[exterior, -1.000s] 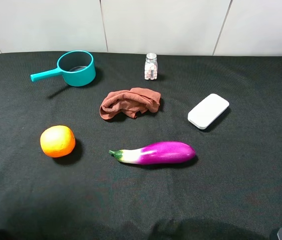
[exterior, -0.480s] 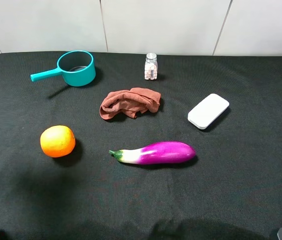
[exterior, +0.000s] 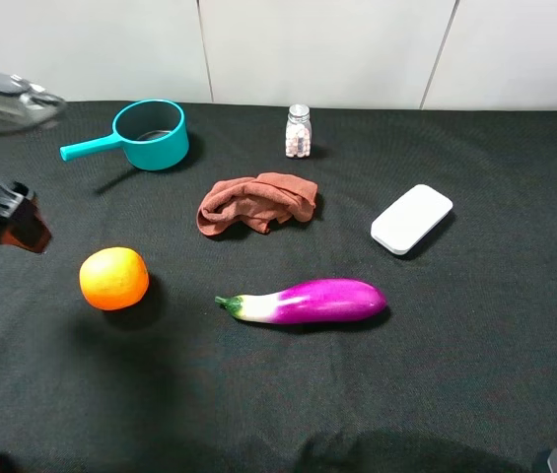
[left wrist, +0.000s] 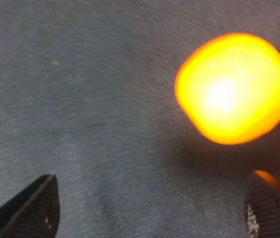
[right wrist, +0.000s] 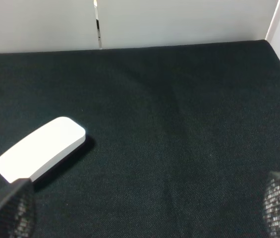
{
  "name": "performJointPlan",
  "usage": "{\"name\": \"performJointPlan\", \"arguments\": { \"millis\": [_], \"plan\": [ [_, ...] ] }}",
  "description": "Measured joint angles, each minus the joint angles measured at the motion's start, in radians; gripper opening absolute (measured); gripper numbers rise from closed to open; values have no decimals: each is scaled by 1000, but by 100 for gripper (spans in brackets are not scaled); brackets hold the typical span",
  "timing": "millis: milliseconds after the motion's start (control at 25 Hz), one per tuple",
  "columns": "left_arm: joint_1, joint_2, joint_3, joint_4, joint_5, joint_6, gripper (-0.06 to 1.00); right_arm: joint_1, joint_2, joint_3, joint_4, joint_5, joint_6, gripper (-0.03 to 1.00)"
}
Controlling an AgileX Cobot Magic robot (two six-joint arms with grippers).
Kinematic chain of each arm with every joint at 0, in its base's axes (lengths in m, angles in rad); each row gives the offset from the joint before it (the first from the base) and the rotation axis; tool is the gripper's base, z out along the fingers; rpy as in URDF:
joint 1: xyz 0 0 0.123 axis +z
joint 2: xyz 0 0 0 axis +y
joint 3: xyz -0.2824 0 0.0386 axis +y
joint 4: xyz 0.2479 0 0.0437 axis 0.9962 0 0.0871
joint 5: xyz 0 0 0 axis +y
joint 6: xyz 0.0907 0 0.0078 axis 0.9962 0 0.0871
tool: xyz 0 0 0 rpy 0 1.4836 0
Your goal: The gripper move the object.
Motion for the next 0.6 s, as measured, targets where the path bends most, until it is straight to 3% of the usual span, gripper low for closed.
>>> {"name": "performJointPlan", "arguments": {
  "millis": [320, 600],
  "plan": [
    [-122, 118, 0, 1, -79, 0, 79, 0, 0, 0, 0, 0, 0, 69],
    [-178, 213, 0, 1, -151, 1, 79, 0, 0, 0, 0, 0, 0, 69]
  ]
}}
